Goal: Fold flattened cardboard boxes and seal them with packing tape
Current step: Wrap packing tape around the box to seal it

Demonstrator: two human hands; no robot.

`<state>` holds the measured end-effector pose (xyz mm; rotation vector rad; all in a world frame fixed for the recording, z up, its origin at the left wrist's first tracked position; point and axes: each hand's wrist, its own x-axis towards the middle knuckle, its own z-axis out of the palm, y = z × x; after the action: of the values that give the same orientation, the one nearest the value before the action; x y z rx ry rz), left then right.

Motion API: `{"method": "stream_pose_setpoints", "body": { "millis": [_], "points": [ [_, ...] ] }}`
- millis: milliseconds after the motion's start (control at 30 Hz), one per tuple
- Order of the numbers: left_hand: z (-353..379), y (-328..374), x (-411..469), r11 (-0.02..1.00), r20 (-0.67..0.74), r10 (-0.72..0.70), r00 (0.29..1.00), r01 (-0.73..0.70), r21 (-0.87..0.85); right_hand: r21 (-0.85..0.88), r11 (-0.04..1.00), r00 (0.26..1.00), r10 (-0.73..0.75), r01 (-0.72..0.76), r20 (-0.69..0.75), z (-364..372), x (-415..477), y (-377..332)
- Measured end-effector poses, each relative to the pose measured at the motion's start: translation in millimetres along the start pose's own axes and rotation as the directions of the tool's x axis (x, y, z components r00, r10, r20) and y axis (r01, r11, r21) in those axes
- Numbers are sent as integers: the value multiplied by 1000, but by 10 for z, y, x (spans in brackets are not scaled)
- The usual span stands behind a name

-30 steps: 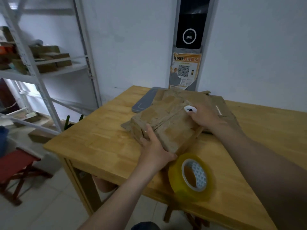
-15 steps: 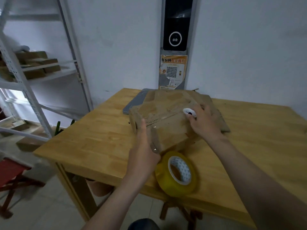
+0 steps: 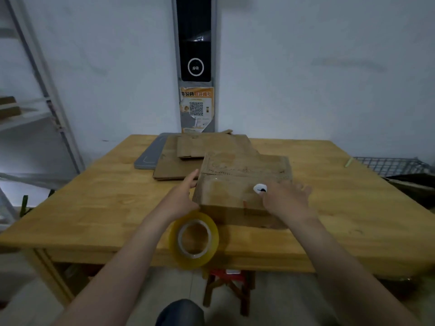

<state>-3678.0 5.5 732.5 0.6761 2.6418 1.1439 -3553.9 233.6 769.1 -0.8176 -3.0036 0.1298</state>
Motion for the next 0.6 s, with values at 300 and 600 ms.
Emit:
{"method": "stream_pose_setpoints", "body": {
  "millis": [300, 600],
  "points": [
    [59, -299, -202, 954, -70, -273, 959, 261, -145, 234, 763, 797, -591, 603, -127, 70, 60, -780],
    [150, -489, -558, 849, 20, -356, 934, 332, -411, 35, 768, 767, -641, 640, 33, 116, 122, -1068]
  ]
}}
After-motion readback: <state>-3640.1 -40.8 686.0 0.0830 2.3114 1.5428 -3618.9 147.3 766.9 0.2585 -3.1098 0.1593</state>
